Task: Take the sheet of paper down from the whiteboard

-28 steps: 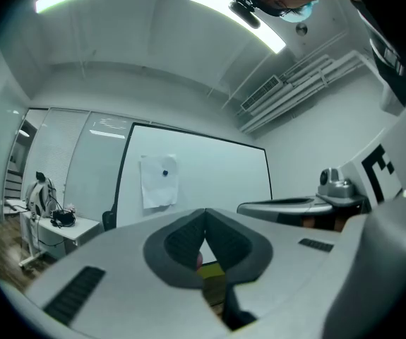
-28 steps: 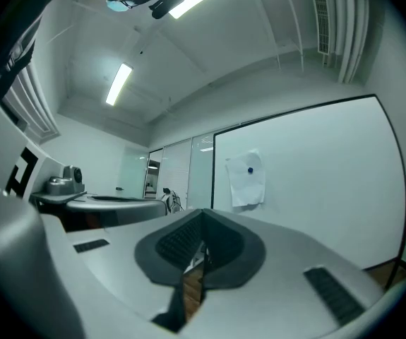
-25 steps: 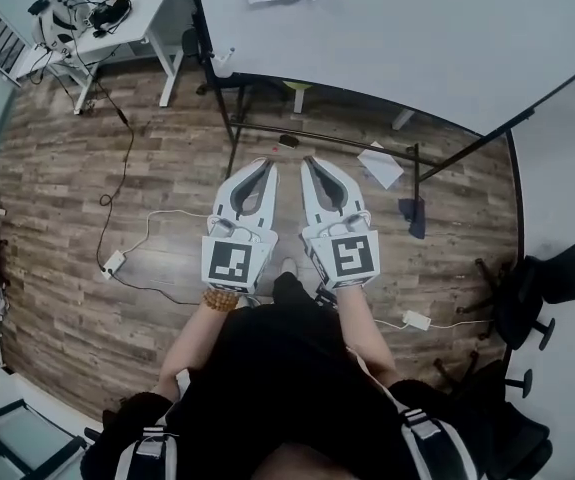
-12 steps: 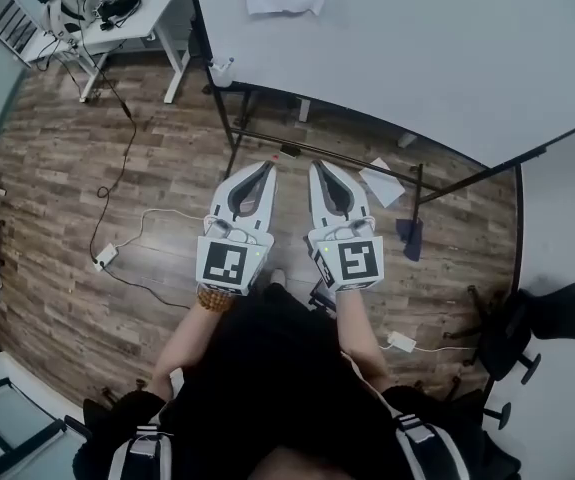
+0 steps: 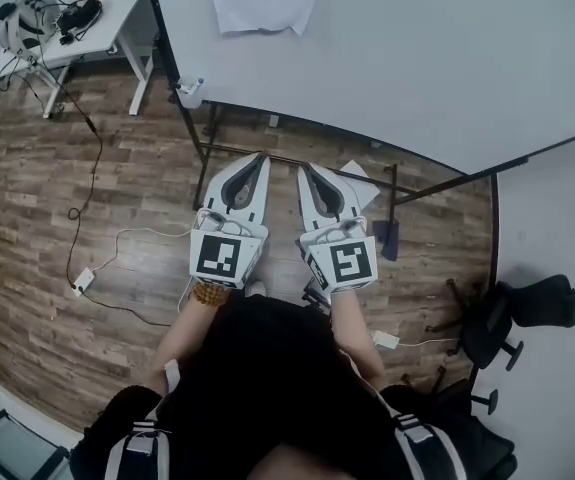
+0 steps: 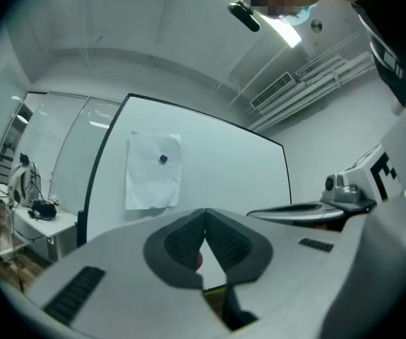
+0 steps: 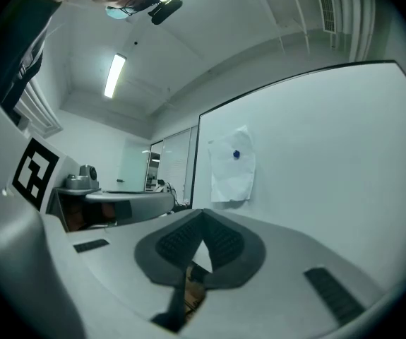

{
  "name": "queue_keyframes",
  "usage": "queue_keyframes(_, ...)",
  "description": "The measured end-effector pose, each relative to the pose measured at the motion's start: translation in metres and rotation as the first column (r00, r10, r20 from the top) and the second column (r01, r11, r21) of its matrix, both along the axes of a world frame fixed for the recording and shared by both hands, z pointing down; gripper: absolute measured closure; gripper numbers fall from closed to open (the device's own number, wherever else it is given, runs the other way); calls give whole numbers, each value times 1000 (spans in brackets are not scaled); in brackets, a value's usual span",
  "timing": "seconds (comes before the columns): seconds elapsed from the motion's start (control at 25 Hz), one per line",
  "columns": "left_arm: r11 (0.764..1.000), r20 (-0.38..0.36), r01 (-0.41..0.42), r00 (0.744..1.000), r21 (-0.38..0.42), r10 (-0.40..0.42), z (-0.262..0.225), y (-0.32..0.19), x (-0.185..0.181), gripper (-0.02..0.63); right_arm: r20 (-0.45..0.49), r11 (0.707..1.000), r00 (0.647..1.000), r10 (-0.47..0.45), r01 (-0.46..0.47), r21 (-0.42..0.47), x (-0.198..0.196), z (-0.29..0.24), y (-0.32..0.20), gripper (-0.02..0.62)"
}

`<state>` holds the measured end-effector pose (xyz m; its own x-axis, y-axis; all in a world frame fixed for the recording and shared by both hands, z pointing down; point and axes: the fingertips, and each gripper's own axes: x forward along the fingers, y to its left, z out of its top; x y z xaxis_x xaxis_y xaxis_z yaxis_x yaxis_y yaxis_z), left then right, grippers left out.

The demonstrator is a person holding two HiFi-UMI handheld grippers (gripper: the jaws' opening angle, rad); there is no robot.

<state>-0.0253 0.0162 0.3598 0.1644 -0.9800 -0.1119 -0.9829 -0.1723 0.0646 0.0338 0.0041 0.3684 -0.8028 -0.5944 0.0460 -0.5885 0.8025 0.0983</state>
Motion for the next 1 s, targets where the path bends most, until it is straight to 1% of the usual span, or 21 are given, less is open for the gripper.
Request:
queue_keyframes(0.16, 998, -17, -41, 999, 51, 41, -19, -46, -18, 595, -21, 999, 1000, 15, -15, 31, -26, -14, -43, 600)
queue_keyframes(0.28, 996, -32, -51, 998, 76, 54, -29, -77, -39, 595, -21, 999, 999, 26, -25, 46, -49, -22, -74, 600)
queue_keyframes(0.4, 996, -45, -58, 997, 74, 61, -28, -102, -64, 595, -26, 998, 999, 34, -32, 50, -72, -22, -97, 600)
queue_keyframes(0.52, 996, -53, -67, 996, 63, 70, -25, -124, -82, 595, -19, 997, 999, 47, -46, 55, -86, -24, -118, 600)
queue_keyframes(0.64, 996, -32, -71, 997, 53, 73, -24, -148, -96, 595, 8, 997, 999, 49, -49, 51, -96, -28, -138, 600)
queue_keyframes(0.8, 997, -1, -41, 999, 60, 41, -31, -167, -98, 595, 25, 998, 999, 20, -22, 65, -93, -32, -160, 600)
queue_keyframes(0.88, 998, 17, -2, 1000, 69, 1, -38, -175, -102, 595, 36, 997, 999, -7, 4, 80, -92, -35, -171, 600)
queue_keyframes(1.0, 997, 26, 46, 998, 69, -48, -47, -184, -107, 595, 53, 995, 998, -47, 42, 92, -92, -43, -186, 600)
